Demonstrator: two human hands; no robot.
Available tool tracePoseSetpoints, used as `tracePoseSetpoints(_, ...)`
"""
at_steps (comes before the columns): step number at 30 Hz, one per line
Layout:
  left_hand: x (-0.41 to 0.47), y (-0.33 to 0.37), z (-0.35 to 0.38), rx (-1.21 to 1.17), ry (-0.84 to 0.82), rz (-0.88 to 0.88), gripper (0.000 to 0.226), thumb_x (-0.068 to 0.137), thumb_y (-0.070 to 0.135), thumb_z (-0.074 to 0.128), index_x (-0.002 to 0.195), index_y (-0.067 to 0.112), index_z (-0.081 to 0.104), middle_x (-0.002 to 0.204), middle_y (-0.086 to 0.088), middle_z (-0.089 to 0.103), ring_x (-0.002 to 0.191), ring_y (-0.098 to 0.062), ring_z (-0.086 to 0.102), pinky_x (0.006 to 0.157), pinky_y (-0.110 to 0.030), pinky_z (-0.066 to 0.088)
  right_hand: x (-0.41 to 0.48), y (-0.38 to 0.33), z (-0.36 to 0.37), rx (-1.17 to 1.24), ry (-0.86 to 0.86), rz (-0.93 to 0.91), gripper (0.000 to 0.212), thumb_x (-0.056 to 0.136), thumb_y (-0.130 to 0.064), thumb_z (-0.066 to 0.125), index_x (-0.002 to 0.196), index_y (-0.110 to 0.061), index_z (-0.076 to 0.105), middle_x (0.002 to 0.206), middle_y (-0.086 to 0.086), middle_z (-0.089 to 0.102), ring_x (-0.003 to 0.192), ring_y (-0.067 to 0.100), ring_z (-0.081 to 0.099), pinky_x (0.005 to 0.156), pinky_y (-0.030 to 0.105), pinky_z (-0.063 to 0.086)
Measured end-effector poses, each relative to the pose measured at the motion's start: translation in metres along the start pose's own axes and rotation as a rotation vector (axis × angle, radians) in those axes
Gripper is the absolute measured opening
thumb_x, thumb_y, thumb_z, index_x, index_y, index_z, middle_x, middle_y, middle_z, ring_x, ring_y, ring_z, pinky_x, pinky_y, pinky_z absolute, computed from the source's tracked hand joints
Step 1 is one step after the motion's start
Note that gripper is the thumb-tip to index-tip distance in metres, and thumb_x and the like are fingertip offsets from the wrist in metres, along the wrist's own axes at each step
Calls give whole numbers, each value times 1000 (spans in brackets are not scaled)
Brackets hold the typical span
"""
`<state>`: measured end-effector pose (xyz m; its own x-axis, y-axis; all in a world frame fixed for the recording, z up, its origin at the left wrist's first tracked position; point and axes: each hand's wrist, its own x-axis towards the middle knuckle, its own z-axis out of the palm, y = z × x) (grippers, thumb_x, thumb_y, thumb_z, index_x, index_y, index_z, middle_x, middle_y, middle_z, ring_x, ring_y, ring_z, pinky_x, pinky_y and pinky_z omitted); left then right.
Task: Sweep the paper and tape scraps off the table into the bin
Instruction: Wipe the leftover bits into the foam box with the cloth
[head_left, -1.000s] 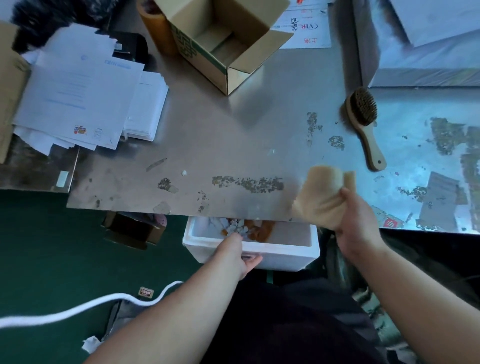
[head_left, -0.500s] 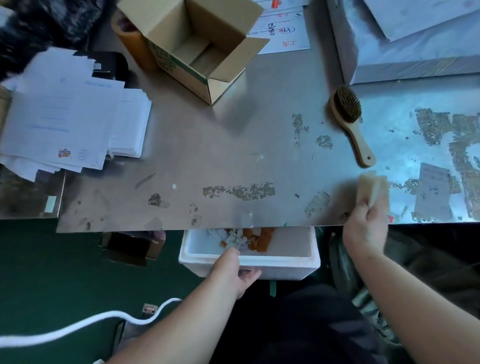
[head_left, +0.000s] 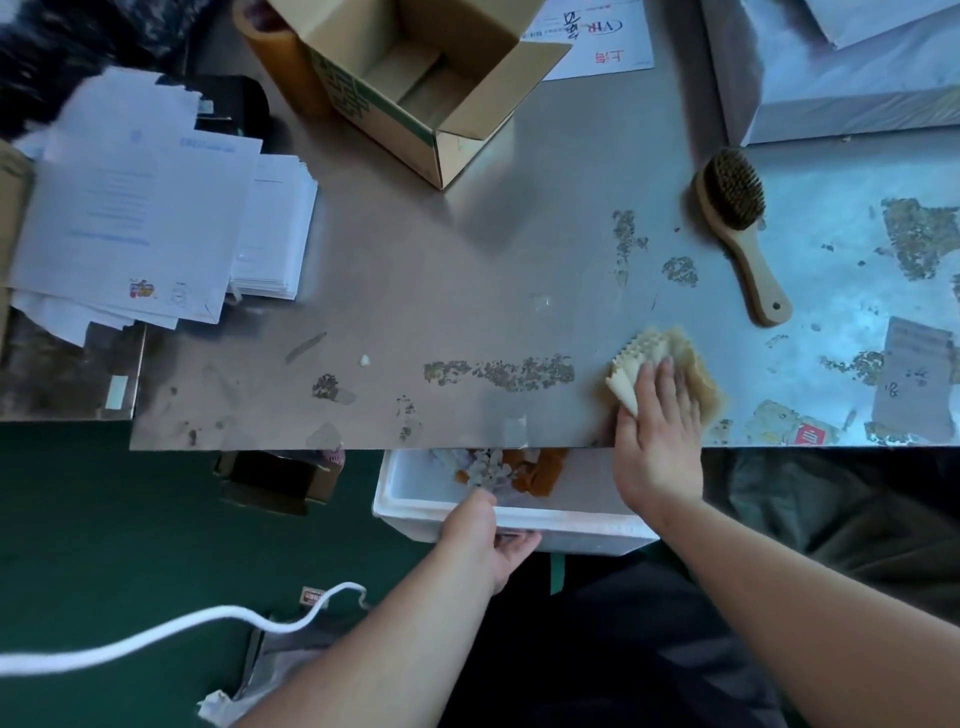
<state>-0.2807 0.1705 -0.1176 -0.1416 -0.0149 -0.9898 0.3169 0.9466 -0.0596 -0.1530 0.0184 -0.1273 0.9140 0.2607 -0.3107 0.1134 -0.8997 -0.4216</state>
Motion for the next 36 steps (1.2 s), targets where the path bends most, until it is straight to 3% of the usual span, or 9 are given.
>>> tracePoseSetpoints(6,-4,2,1,23,1,7,42,97,15,66,132,-4,51,121,-29,59,90,-42,66,46,-49,61,-6,-30,20,-64,-87,-328,66,100,-35,29,163,-17,19,170,3,9,156,16,-1,123,25,-13)
tracePoseSetpoints(19,-11,1,2,68,-74,55,40,94,30,70,130,15,66,120,-17,73,98,-31,72,50,-40,61,-45,-55,43,111,-299,-638,55,99,-27,41,154,-21,46,165,-6,28,154,1,8,125,25,0)
tracePoseSetpoints(21,-11,0,2,69,-77,46,42,92,33,72,131,17,67,120,-14,75,104,-30,73,52,-40,62,-50,-63,32,292,-383,-540,49,102,-24,41,150,-24,50,160,-17,32,147,-16,6,123,18,2)
tracePoseSetpoints(23,-13,2,3,30,-69,35,38,92,28,73,126,12,67,121,-17,72,102,-32,72,55,-44,63,-51,-73,17,503,-466,-297,41,105,-25,43,143,-31,57,144,-27,48,136,-19,30,119,18,21)
tracePoseSetpoints(25,-16,3,3,-12,-29,18,31,93,20,73,117,4,63,115,-22,67,90,-36,68,73,-51,65,-48,-84,-2,801,-525,77,27,102,-31,52,122,-32,70,106,-22,63,102,1,56,92,24,46)
tracePoseSetpoints(27,-20,4,3,-11,23,-22,29,94,15,72,111,-3,58,107,-24,62,80,-39,63,87,-53,62,-41,-92,-20,1175,-506,438,19,97,-30,58,105,-19,71,86,-3,57,76,13,53,67,26,43)
tracePoseSetpoints(29,-21,4,3,-10,50,-47,28,93,14,73,109,-4,58,108,-25,60,79,-40,62,88,-54,62,-32,-94,-40,1337,-366,678,20,99,-26,58,108,-10,68,90,5,64,78,19,60,70,34,49)
tracePoseSetpoints(31,-25,6,4,-9,45,-55,31,93,15,74,110,-5,57,114,-26,60,87,-41,63,87,-55,62,-22,-86,-65,1361,-163,746,16,100,-24,59,105,-11,67,100,7,69,89,22,66,79,39,53)
tracePoseSetpoints(36,-30,6,5,-29,43,-41,32,94,14,73,114,-4,56,118,-28,61,90,-43,65,83,-58,62,-15,-54,-128,1064,316,611,24,104,-26,46,106,-15,66,90,-4,61,73,3,54,65,17,43)
